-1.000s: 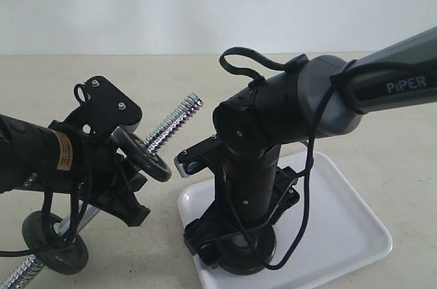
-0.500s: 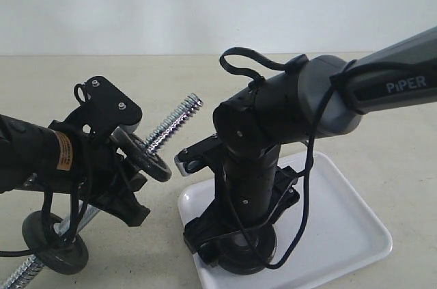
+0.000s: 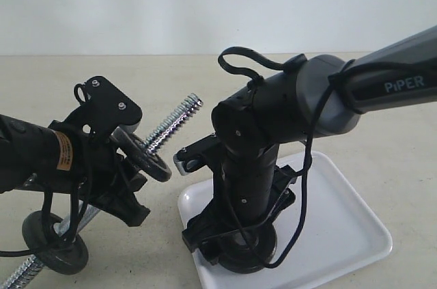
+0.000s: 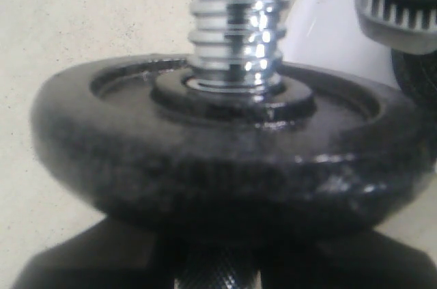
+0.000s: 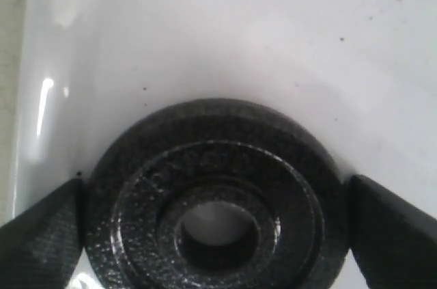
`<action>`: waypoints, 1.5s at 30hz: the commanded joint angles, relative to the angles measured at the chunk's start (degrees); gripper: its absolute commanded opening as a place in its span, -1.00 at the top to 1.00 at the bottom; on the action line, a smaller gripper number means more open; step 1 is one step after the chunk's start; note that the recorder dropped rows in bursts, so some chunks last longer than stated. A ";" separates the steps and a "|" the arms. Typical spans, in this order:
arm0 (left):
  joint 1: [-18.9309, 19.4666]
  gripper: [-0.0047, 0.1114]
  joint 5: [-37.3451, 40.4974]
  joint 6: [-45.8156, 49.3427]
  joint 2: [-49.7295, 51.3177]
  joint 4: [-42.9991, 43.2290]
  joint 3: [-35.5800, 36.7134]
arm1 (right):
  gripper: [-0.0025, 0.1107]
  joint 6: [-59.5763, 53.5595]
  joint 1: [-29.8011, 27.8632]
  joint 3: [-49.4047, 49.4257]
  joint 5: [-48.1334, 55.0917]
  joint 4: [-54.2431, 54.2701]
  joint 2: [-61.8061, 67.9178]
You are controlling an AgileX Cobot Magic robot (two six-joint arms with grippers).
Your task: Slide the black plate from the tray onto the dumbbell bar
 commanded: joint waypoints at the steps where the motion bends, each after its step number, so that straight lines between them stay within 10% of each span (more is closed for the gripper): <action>1: -0.31 0.84 -8.41 -2.91 -2.85 -2.28 -1.63 | 0.95 -0.39 -0.23 1.44 -1.54 2.31 3.45; 45: -0.31 0.84 -5.08 -1.17 -2.85 -2.13 -1.63 | 0.96 -3.62 -0.51 1.44 -2.58 -1.32 -4.01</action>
